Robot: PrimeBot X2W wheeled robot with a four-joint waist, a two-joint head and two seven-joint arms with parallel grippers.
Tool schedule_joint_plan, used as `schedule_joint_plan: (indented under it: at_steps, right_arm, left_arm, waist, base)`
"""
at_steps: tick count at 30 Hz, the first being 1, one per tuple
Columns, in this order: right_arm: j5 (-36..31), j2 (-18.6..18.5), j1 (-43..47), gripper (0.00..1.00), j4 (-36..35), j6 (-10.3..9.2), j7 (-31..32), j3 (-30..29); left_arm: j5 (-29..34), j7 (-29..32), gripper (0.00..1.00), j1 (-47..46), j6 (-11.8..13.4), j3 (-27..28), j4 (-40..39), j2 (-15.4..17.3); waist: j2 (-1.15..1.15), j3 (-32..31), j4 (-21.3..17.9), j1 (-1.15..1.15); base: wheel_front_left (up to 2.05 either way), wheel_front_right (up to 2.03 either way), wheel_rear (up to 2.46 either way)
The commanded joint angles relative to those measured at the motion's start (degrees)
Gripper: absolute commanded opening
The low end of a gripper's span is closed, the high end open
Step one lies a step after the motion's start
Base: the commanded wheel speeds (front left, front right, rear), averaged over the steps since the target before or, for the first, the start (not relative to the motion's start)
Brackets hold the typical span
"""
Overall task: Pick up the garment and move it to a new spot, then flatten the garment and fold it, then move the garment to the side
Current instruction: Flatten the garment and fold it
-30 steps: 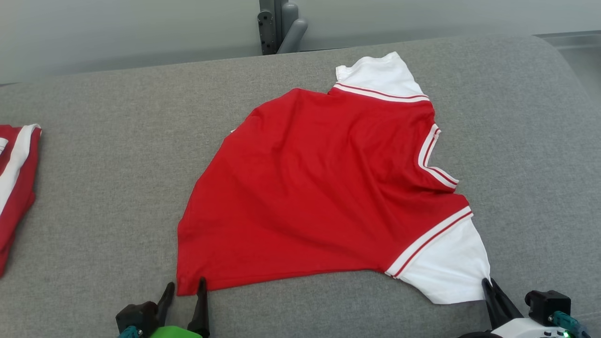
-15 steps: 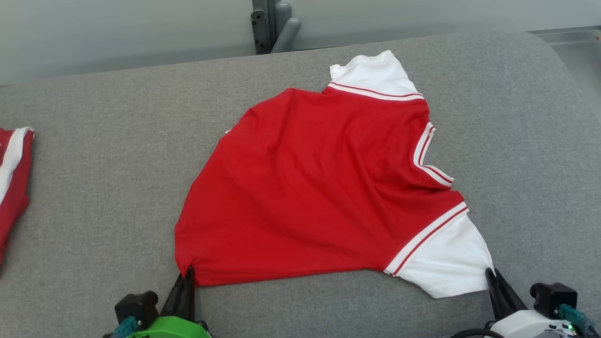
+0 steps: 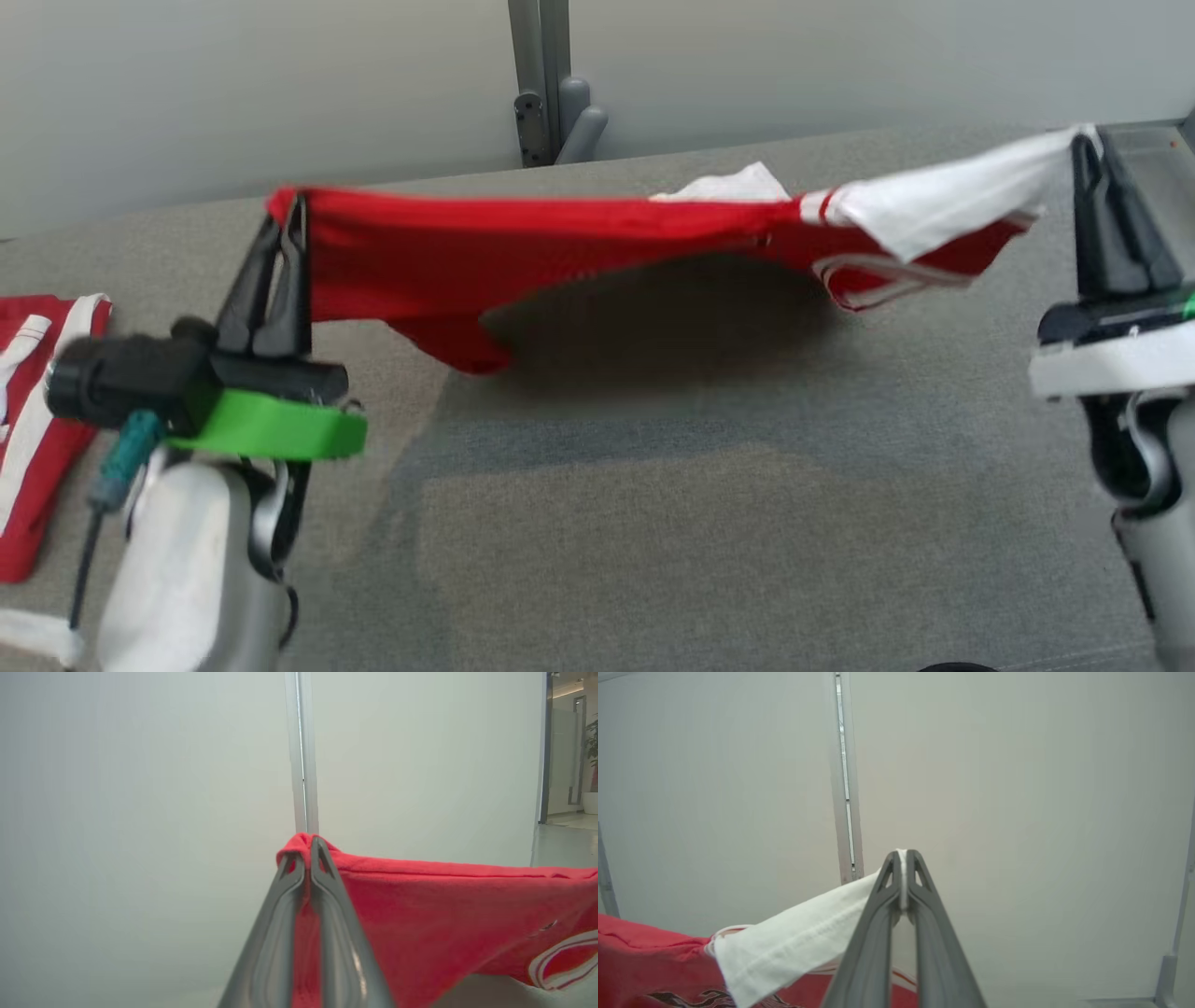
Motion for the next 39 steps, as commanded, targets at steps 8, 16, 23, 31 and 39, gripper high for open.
schedule_joint_plan:
  at_steps: [8,16,23,31,39]
  right_arm:
    - [0.4,-8.9,-19.2,0.00,-1.4,-0.08,0.9,4.3]
    - [1.5,-13.7,-36.3,0.00,4.3,-0.08,6.0,11.8]
    - [0.7,-15.5,-51.7,0.00,12.7,-0.09,8.4,18.9]
    - [-6.8,-14.1,-76.0,0.00,26.4,-0.09,2.4,14.6]
    - [-3.1,-13.2,-73.4,0.00,30.8,-0.10,0.0,16.8]
  left_arm:
    - [-1.4,0.5,0.00,-21.5,-0.2,-4.9,3.6,9.9]
    - [-2.4,5.9,0.00,-37.9,-0.1,-13.3,11.5,15.6]
    - [-1.0,9.1,0.00,-51.8,-0.1,-18.5,19.4,16.9]
    - [6.2,4.6,0.00,-74.0,0.9,-20.3,28.9,18.8]
    - [1.7,0.1,0.00,-71.7,0.3,-19.2,38.5,17.3]
  waist:
    - [0.00,-2.5,0.7,0.00]
    - [0.00,4.2,0.5,0.00]
    - [0.00,19.4,0.6,0.00]
    - [0.00,30.2,-0.7,0.00]
    - [0.00,32.7,-1.9,0.00]
  base:
    - [0.00,0.00,0.00]
    - [0.00,0.00,0.00]
    - [0.00,0.00,0.00]
    - [0.00,0.00,0.00]
    - [0.00,0.00,0.00]
